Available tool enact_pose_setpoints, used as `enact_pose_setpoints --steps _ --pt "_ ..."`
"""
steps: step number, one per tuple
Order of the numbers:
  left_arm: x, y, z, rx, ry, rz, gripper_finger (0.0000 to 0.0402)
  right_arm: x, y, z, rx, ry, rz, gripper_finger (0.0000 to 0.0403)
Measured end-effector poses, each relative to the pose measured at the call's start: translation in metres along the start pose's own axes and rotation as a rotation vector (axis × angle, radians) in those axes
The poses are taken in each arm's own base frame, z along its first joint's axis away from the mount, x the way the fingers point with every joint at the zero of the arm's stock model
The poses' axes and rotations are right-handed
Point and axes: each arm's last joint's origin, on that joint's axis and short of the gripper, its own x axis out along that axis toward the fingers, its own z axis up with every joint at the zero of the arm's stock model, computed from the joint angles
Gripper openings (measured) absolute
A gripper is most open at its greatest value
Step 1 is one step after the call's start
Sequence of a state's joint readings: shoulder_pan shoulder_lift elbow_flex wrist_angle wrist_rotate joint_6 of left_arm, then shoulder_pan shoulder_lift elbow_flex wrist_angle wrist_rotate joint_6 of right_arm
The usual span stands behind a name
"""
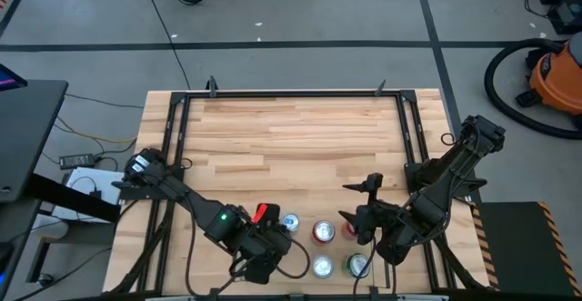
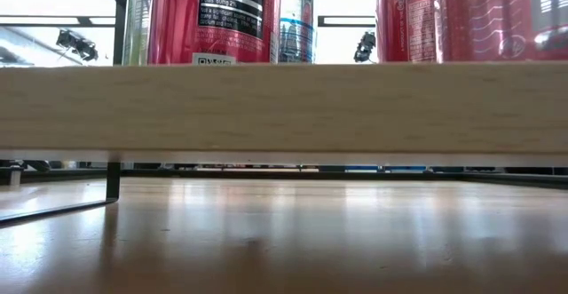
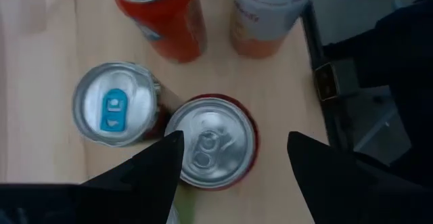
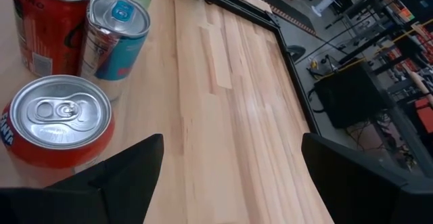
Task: Place canned beverage on shelf
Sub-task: Adjust the red black soda can on the shelf
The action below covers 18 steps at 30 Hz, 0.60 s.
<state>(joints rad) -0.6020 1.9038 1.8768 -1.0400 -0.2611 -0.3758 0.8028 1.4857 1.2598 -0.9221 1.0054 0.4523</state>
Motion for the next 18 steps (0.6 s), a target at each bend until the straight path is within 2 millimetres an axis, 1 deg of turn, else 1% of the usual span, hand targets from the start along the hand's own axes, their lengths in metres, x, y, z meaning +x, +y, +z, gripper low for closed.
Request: enact_pose_setpoints --steps 3,9,18 --pt "0.001 0.001 0.000 -0.003 0.004 0.000 0.0275 0.000 0.000 0.000 0.002 -0.001 0.001 0.0362" --pt "0.014 0.002 -0.003 0.000 0.056 0.021 0.0275 0.000 0.000 0.000 0.008 -0.002 0.001 0.0361" --pt "0.013 0.006 0.001 -0.019 0.033 0.020 0.0281 0.000 0.000 0.000 0.023 -0.001 0.002 0.0361"
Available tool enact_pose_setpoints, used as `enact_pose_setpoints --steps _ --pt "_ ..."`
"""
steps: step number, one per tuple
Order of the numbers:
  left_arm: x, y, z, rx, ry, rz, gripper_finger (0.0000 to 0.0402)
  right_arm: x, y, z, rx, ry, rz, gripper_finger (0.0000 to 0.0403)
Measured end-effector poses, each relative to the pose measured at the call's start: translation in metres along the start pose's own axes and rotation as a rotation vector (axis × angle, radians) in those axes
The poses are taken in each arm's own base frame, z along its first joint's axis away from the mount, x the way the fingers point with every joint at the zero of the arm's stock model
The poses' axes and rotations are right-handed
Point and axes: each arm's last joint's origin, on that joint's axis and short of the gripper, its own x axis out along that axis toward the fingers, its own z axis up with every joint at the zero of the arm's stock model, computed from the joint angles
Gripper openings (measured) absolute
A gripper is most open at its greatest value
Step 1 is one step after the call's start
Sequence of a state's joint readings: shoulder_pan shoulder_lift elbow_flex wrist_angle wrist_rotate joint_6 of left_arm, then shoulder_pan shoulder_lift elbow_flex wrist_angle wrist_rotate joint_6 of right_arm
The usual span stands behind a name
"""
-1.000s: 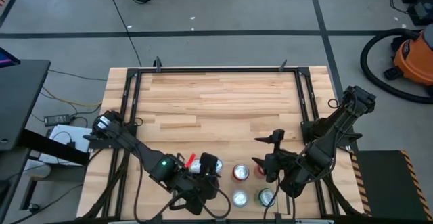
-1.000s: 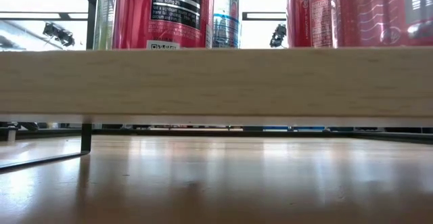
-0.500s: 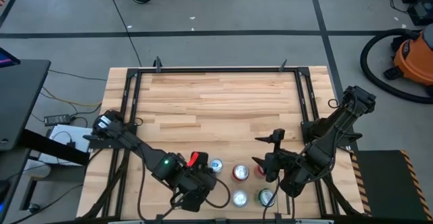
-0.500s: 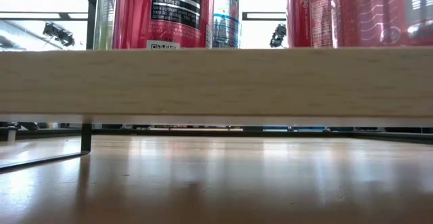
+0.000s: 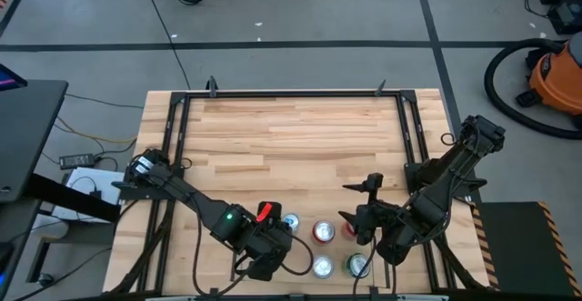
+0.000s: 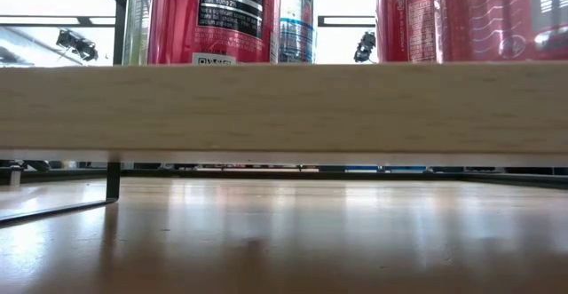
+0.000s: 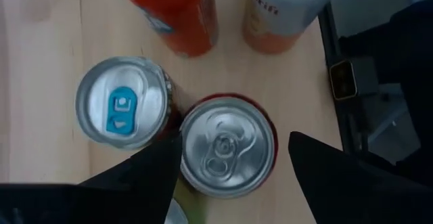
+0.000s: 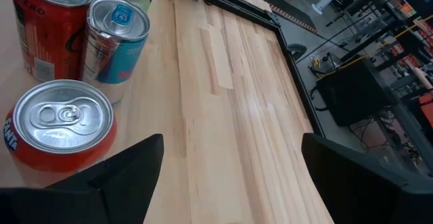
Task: Place canned beverage on shelf
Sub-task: Adjust the red black soda can on the shelf
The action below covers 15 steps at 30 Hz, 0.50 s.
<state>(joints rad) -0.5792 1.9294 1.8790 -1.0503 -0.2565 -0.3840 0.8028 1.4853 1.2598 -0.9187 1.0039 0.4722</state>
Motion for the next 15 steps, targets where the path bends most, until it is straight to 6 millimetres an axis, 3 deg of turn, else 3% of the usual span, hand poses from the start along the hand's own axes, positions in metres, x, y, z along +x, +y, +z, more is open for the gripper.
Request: enact_pose_setpoints --steps 15 --pt "0.0063 0.0061 -0.0030 -0.043 0.051 0.020 0.0329 0.0000 0.0002 0.0003 0.011 -0.001 0.004 0.0362"
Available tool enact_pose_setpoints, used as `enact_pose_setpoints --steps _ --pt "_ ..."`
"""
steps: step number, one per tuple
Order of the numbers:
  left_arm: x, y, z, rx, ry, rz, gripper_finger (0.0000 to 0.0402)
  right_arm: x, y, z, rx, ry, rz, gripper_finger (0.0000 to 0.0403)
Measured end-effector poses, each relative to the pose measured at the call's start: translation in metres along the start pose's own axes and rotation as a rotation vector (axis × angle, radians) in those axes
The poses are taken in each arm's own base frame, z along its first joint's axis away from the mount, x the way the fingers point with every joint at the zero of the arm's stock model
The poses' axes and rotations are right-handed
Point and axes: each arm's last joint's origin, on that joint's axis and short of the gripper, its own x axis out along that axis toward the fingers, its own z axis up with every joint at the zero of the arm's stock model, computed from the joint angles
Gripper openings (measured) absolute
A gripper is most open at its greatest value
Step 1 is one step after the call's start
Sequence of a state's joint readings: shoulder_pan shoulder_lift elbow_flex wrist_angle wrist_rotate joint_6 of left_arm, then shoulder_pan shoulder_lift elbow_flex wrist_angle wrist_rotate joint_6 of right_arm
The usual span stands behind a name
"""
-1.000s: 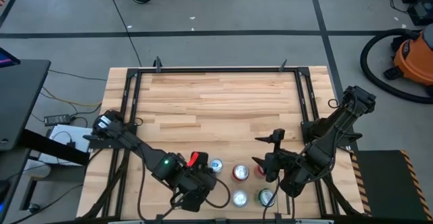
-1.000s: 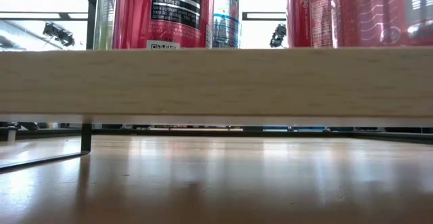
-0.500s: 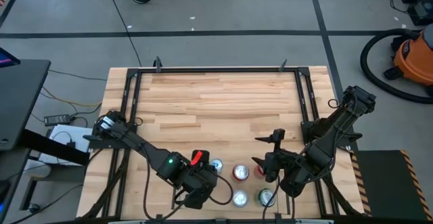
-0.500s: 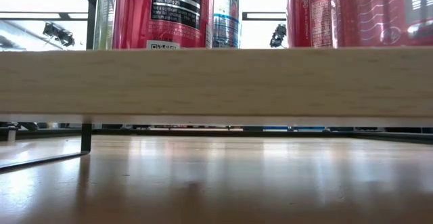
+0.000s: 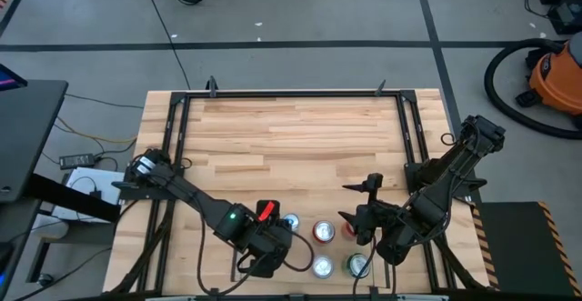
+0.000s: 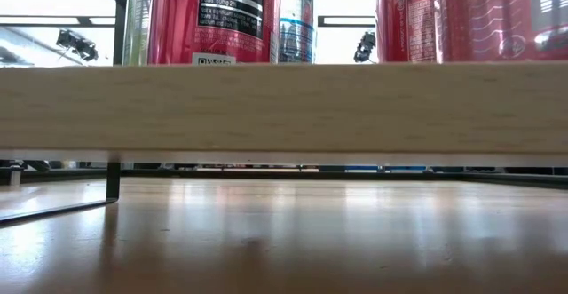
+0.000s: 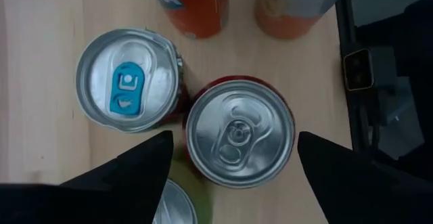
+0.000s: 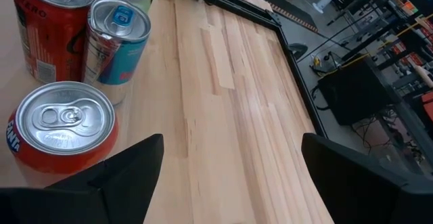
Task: Place canned beverage on shelf
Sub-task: Adjust the red black soda can on the shelf
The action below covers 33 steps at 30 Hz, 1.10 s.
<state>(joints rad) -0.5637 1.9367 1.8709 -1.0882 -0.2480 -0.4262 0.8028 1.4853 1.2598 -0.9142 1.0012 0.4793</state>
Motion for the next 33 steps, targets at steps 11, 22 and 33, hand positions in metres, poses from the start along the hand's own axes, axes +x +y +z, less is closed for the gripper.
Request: enact_pose_setpoints --steps 11,22,33 --pt "0.003 -0.002 -0.001 0.006 0.024 -0.018 0.0330 0.006 0.004 -0.008 -0.010 0.007 -0.005 0.0361" --pt "0.017 -0.007 -0.002 0.057 0.045 -0.011 0.0330 0.006 0.005 -0.008 -0.007 0.002 -0.003 0.0362" --pt "0.020 -0.014 -0.001 0.072 0.026 -0.028 0.0330 0.006 0.005 -0.008 -0.012 -0.002 -0.005 0.0361"
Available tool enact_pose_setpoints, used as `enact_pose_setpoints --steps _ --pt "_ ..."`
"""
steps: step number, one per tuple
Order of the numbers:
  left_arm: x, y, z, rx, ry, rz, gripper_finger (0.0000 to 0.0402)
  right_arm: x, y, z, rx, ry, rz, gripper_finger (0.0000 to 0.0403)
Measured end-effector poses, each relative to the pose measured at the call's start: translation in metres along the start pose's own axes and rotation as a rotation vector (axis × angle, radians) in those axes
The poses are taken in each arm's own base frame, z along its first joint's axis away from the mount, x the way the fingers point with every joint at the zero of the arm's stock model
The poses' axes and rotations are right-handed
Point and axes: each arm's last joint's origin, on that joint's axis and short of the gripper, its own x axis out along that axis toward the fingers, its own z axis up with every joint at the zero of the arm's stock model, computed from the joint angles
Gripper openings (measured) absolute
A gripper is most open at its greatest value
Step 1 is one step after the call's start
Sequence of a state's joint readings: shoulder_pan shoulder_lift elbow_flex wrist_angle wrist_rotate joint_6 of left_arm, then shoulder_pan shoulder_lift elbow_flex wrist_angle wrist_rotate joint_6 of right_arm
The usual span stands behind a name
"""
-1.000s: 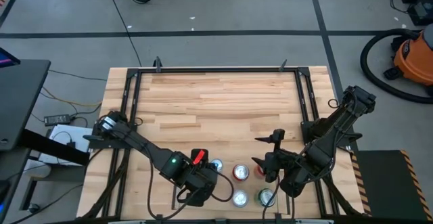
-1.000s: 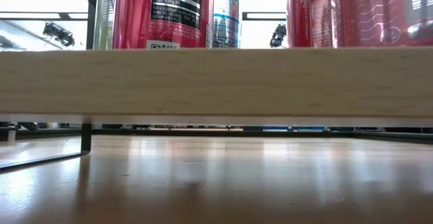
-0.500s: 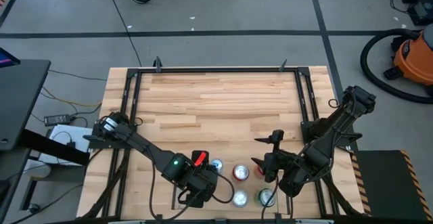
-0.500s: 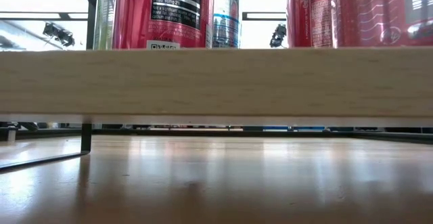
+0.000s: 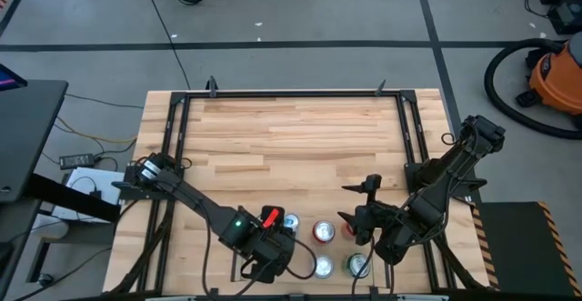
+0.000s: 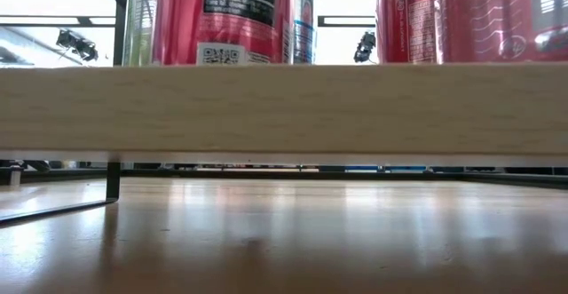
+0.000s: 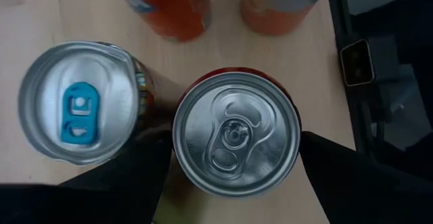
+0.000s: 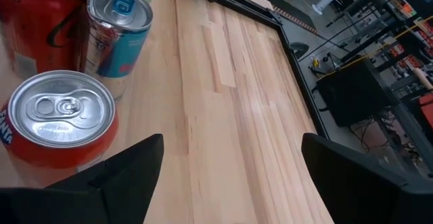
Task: Place canned beverage on shelf
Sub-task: Adjust the red black soda can on the shelf
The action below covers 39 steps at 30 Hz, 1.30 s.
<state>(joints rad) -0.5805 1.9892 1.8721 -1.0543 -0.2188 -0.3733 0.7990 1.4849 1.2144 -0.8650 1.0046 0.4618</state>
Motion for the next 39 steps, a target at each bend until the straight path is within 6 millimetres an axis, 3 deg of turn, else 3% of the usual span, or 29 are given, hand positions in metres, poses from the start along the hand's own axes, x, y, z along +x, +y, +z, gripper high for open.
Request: enact_pose_setpoints --steps 39 --pt "0.000 -0.009 0.002 0.035 -0.051 -0.028 0.0343 0.000 0.001 0.001 0.010 -0.008 0.005 0.0361"
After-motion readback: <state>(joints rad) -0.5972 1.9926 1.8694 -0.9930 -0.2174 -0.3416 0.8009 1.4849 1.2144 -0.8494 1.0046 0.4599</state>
